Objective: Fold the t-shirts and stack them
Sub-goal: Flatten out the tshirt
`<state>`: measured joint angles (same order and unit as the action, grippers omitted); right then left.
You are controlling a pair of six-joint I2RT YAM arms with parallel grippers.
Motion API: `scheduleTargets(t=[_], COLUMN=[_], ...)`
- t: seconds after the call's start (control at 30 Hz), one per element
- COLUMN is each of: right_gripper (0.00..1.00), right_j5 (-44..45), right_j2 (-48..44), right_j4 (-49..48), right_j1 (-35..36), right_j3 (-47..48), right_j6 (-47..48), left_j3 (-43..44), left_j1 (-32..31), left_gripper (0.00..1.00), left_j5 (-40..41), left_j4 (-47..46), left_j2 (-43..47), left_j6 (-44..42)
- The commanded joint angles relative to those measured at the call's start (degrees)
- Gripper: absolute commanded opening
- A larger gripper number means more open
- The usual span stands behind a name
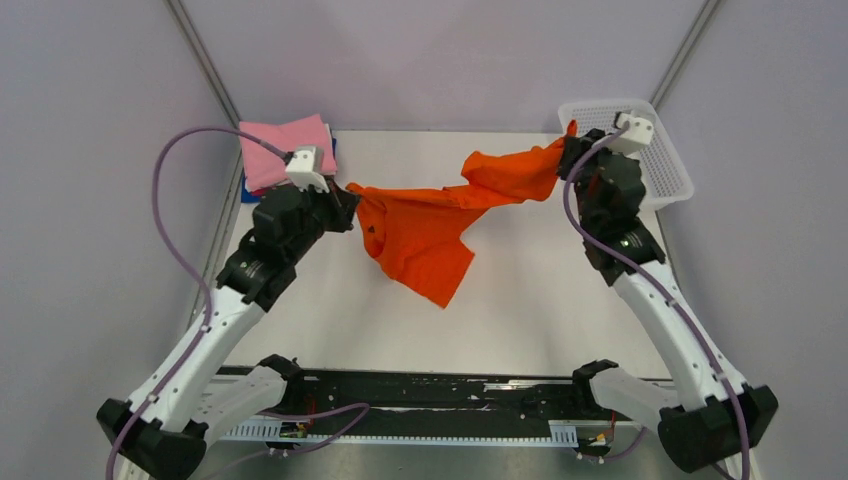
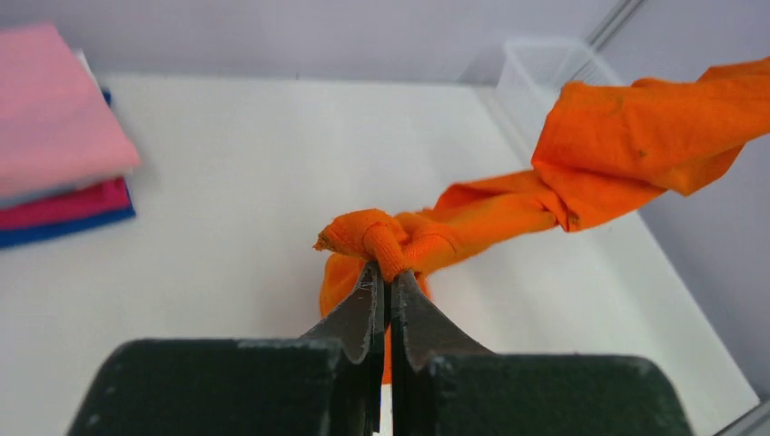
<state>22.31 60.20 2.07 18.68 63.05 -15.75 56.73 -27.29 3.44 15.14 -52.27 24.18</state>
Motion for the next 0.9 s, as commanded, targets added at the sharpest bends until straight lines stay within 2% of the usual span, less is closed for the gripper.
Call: scheduleTargets(t=[0.0, 0.07, 0.17, 0.27, 0.4, 0.47, 0.57, 0.63, 0.7, 0.77, 0.8, 0.83, 0.87], right_gripper=[0.0, 0.0, 0.0, 0.0, 0.0, 0.0, 0.0, 0.0, 0.0, 0.01, 0.03, 0.1, 0.23], right_j5=[-6.8, -9.8, -12.8, -10.5, 1.7, 10.8, 25.4, 31.5, 33.0, 31.4, 29.0, 26.6, 24.2], right_j2=[-10.0, -13.8, -18.4, -21.9, -23.9, -24.2, -23.4, -22.1, -20.9, -20.2, -19.8, -18.9, -17.4], right_j4=[-4.2, -3.5, -0.9, 2.7, 10.9, 14.3, 18.2, 21.3, 26.7, 29.8, 30.1, 30.0, 29.8], right_j1=[-0.2, -0.1, -0.1, -0.2, -0.2, -0.1, -0.2, -0.2, -0.3, -0.8, -1.2, -2.1, -3.2], right_j3=[2.7, 5.3, 8.9, 11.9, 12.8, 10.3, 4.2, -0.7, -4.9, -10.2, -14.4, -17.4, -19.8], right_j6=[3.2, 3.5, 3.8, 4.4, 2.0, -0.1, -4.9, -8.5, -14.1, -19.1, -21.0, -23.1, -24.9], left_j3=[8.7, 14.0, 17.3, 20.4, 20.1, 18.3, 15.1, 12.9, 10.7, 6.7, 3.2, 1.5, -1.1], left_j1=[-0.1, -0.1, -0.1, -0.1, -0.1, -0.1, -0.1, 0.2, 2.5, 6.4, 7.6, 9.4, 10.2], left_gripper=[0.0, 0.0, 0.0, 0.0, 0.0, 0.0, 0.0, 0.0, 0.0, 0.0, 0.03, 0.12, 0.41], left_j5=[-1.3, -2.5, -4.2, -4.1, 5.2, 13.2, 31.3, 40.7, 42.4, 38.0, 36.1, 32.7, 31.3], left_j4=[0.6, 1.9, 1.2, 1.8, 4.6, 6.3, 9.6, 13.4, 17.2, 17.2, 13.9, 11.9, 7.8], left_j2=[7.7, 10.1, 13.5, 16.5, 17.4, 16.2, 10.8, 5.6, 0.1, -4.7, -6.2, -9.5, -11.2], left_j6=[-6.7, -7.8, -7.9, -7.3, -5.7, -4.3, -2.1, 0.8, 4.7, 8.0, 8.5, 8.2, 8.0])
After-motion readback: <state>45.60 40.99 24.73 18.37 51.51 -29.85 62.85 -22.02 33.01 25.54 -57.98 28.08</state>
